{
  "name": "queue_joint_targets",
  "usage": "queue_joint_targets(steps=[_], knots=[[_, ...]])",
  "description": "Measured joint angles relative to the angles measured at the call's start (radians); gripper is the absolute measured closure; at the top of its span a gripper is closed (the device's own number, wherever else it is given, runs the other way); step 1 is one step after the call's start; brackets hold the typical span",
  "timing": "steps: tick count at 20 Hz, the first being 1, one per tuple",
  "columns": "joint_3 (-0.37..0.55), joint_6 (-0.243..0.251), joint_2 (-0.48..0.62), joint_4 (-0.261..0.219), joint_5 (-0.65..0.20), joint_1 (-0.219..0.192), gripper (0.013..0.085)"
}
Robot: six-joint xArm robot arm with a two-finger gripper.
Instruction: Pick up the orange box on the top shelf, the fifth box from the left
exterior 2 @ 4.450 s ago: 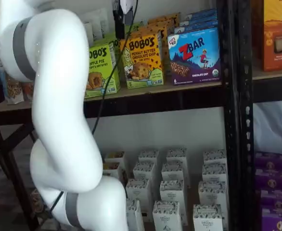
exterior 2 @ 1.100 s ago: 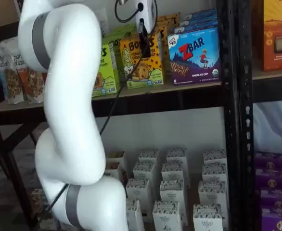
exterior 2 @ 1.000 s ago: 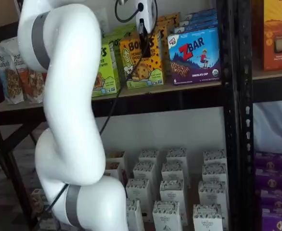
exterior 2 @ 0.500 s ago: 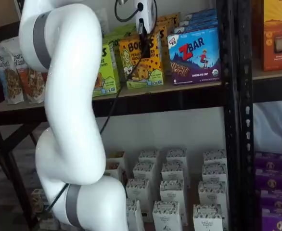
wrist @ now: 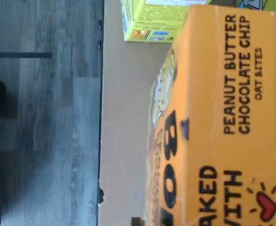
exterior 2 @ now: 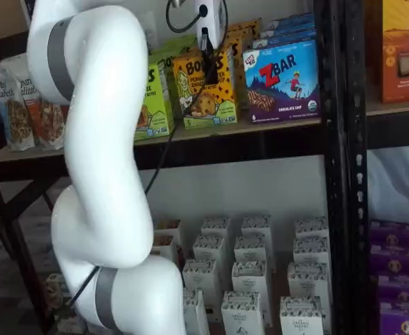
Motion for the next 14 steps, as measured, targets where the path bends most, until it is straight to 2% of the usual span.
queue_joint_targets(steps=[1, 4, 14], knots=[[0.004, 0.000, -0.003, 0.001, -0.005, 0.000, 0.0410], [0.006, 0.000, -0.004, 0.003, -0.008, 0.000, 0.0490], [-0.005, 0.002, 0.000, 0.000, 0.003, 0.002, 0.0490]])
